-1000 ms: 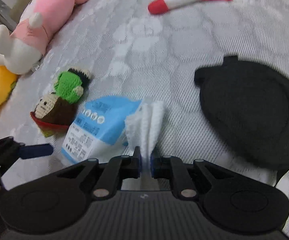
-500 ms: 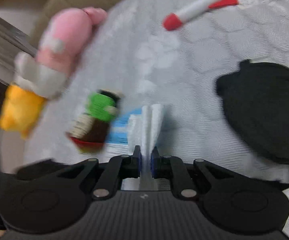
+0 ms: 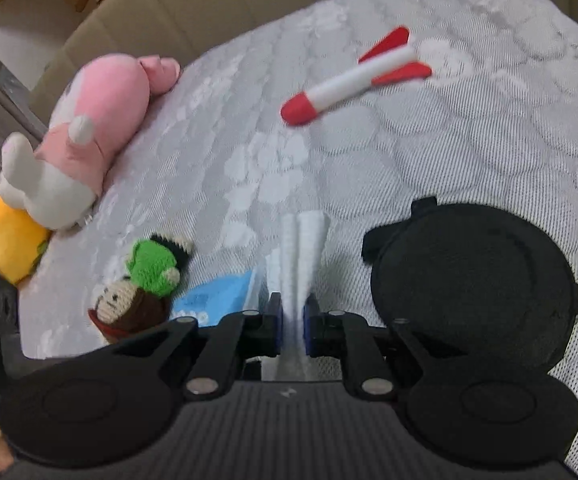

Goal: Organize soft objects

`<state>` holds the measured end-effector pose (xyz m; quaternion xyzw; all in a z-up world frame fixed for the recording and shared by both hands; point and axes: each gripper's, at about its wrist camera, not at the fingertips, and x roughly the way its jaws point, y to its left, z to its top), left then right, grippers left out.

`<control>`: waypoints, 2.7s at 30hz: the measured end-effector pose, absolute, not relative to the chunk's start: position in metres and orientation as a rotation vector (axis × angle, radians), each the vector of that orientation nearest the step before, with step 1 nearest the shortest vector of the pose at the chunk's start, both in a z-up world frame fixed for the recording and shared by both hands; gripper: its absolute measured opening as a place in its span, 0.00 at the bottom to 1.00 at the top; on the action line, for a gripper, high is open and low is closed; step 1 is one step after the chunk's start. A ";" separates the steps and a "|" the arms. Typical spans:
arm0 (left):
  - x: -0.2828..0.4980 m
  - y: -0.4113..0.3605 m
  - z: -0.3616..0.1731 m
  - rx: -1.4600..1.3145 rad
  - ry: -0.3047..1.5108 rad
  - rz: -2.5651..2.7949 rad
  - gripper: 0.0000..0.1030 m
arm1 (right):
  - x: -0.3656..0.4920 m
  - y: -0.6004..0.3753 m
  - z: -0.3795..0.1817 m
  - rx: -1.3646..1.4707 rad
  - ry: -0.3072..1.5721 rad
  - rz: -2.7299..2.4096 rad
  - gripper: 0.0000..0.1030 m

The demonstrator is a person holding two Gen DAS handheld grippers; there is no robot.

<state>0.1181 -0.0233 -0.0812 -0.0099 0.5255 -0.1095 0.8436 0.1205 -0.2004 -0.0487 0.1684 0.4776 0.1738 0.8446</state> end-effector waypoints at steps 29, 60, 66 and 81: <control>0.110 0.032 -0.096 -0.497 1.290 -0.167 0.95 | 0.128 -0.185 -0.067 0.335 1.103 0.403 0.12; 0.095 0.003 -0.044 0.074 1.003 -0.286 0.92 | 0.124 -0.195 -0.053 0.455 1.079 0.517 0.10; 0.092 -0.016 -0.061 0.118 1.008 -0.321 0.76 | 0.122 -0.195 -0.048 0.406 1.059 0.484 0.10; 0.036 -0.095 -0.092 0.779 0.753 -0.356 0.51 | 0.121 -0.204 -0.045 0.465 1.041 0.498 0.10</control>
